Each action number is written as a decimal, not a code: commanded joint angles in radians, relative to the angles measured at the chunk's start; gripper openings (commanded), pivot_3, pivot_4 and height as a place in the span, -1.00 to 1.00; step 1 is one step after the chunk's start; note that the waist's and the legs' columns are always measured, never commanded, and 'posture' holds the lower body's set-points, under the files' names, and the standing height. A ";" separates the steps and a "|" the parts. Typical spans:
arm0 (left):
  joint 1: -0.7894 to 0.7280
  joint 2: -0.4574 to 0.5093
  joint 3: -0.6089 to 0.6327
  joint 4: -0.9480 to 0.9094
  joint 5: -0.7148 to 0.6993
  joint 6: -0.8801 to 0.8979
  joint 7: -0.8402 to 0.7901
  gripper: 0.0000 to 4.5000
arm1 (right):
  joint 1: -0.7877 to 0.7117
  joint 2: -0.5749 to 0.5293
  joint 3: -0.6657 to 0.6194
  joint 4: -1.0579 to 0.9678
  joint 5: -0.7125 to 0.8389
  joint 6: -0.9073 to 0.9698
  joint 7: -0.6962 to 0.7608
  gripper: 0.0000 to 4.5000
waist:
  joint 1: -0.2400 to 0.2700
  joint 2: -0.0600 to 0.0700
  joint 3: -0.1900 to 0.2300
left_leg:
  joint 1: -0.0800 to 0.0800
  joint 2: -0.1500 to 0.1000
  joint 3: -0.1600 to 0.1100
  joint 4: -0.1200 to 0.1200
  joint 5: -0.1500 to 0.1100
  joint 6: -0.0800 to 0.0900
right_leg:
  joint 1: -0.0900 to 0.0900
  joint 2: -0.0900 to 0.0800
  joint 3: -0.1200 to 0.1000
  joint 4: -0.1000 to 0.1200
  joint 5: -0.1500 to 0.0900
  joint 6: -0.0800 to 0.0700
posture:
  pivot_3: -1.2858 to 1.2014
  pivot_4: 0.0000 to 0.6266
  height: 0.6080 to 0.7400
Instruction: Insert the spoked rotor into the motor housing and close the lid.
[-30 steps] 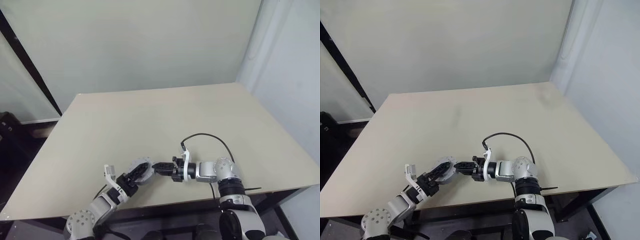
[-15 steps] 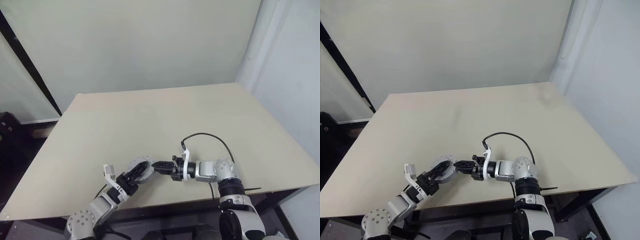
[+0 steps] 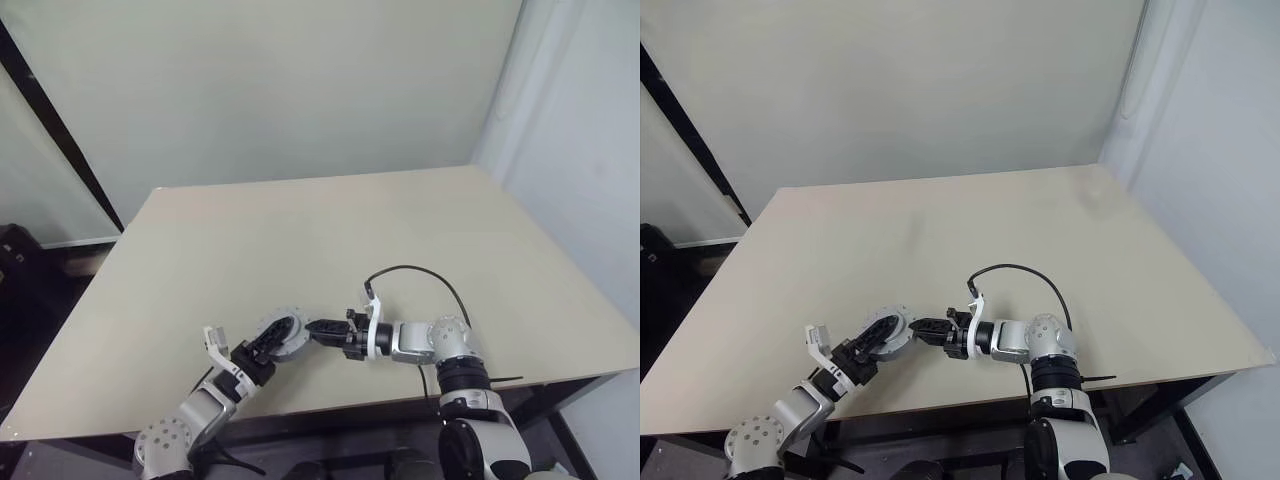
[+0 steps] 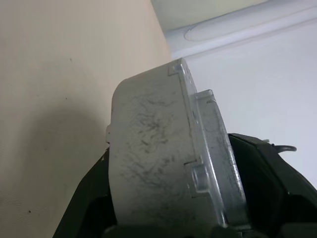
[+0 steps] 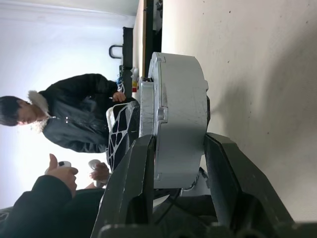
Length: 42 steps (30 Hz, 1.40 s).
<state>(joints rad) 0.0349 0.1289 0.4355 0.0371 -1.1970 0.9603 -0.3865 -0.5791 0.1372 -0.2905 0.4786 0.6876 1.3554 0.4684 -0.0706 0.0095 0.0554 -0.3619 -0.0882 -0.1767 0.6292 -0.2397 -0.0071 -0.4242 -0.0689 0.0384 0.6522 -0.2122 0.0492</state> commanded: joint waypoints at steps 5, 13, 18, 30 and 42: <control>0.013 0.027 0.018 -0.054 0.010 -0.038 0.007 0.61 | -0.014 -0.006 -0.008 -0.022 0.024 -0.009 -0.003 -0.46 | 0.000 0.000 0.000 | 0.000 0.000 0.000 0.000 0.000 0.000 | 0.000 0.000 0.000 0.000 0.000 0.000 | 0.03 -1.00 1.00; 0.008 0.020 0.000 -0.056 0.031 -0.072 0.026 0.99 | -0.013 -0.007 -0.003 -0.024 0.031 -0.007 -0.005 -0.46 | 0.000 0.000 0.000 | 0.000 0.000 0.000 0.000 0.000 0.000 | 0.000 0.001 0.000 0.000 0.000 0.000 | 0.03 -1.00 1.00; -0.005 0.027 -0.004 -0.042 0.014 -0.040 0.039 0.99 | -0.014 -0.005 -0.005 -0.025 0.034 -0.006 -0.005 -0.46 | 0.000 0.000 0.000 | 0.000 0.000 0.000 0.000 0.000 0.000 | 0.000 0.000 0.000 0.000 0.000 0.000 | 0.03 -1.00 1.00; -0.027 0.012 0.003 0.008 -0.062 0.073 0.049 0.48 | -0.019 -0.003 -0.014 -0.026 0.043 0.000 -0.002 -0.46 | 0.000 0.000 0.000 | 0.000 -0.001 0.000 0.000 0.000 0.000 | 0.000 0.000 0.000 0.000 0.000 0.000 | 0.03 -1.00 1.00; -0.024 0.002 0.023 0.011 -0.102 0.037 0.061 0.04 | -0.016 -0.009 -0.005 -0.029 0.041 -0.010 -0.001 -0.46 | 0.000 0.000 0.000 | 0.000 0.000 0.000 0.000 0.000 0.000 | 0.000 0.000 0.000 0.000 0.000 0.000 | 0.03 -1.00 1.00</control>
<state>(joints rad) 0.0258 0.1192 0.4515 0.0719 -1.3017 1.0161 -0.3271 -0.5741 0.1233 -0.3043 0.4815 0.7090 1.3519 0.4620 -0.0705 0.0091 0.0553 -0.3619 -0.0887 -0.1765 0.6296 -0.2396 -0.0069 -0.4240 -0.0687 0.0388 0.6524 -0.2121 0.0491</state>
